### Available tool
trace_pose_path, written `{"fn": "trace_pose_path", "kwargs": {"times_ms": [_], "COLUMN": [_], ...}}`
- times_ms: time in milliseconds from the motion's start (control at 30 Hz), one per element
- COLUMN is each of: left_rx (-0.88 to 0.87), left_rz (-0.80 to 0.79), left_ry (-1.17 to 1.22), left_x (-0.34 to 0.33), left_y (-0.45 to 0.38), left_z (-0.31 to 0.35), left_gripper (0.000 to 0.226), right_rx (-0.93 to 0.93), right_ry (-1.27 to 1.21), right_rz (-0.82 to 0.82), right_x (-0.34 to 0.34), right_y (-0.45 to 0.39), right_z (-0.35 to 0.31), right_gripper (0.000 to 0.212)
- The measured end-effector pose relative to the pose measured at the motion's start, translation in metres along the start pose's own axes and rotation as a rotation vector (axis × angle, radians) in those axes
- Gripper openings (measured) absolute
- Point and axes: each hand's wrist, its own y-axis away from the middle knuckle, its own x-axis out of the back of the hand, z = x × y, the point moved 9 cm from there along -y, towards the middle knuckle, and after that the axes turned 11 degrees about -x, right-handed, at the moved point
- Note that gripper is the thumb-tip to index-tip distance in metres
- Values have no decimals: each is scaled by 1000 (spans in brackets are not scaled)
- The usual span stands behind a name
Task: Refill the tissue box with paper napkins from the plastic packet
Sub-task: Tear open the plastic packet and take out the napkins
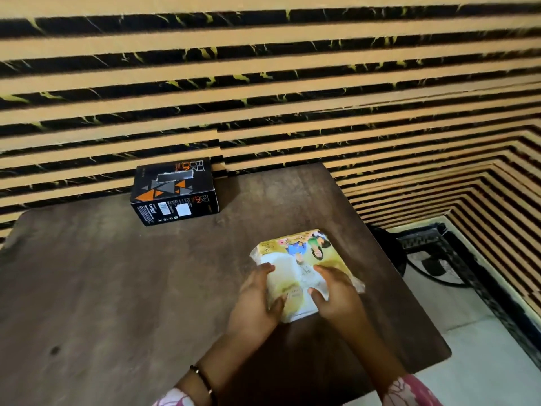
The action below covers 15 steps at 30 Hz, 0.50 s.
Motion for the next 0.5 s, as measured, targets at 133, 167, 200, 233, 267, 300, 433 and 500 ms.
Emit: {"fn": "trace_pose_path", "kwargs": {"times_ms": [133,167,200,233,267,300,433,500], "left_rx": [-4,11,24,37,52,76,135,162], "left_rz": [-377,-451,-491,-514,-529,-536,-497,-468], "left_ry": [-369,-437,-494,-547,-581,-594,-578,-539], "left_x": [-34,-41,-47,-51,-54,-57,-63,-65], "left_y": [-13,-14,-15,-16,-16,-16,-14,-11], "left_z": [-1,-4,-7,-9,-11,-13,-17,-18], "left_gripper": [82,86,89,91,94,96,99,98], "right_rx": [20,25,42,52,53,44,-88,-146], "right_ry": [144,209,278,338,380,407,373,365], "right_rz": [-70,-91,-103,-108,-100,-90,-69,-94], "right_x": [-12,-15,-17,-18,-17,-15,-12,-15], "right_y": [-19,-23,-26,-29,-33,-37,-48,-51], "right_z": [-10,-12,-15,-17,-19,-19,-16,-14], "right_gripper": [55,56,57,58,59,58,42,37]}}
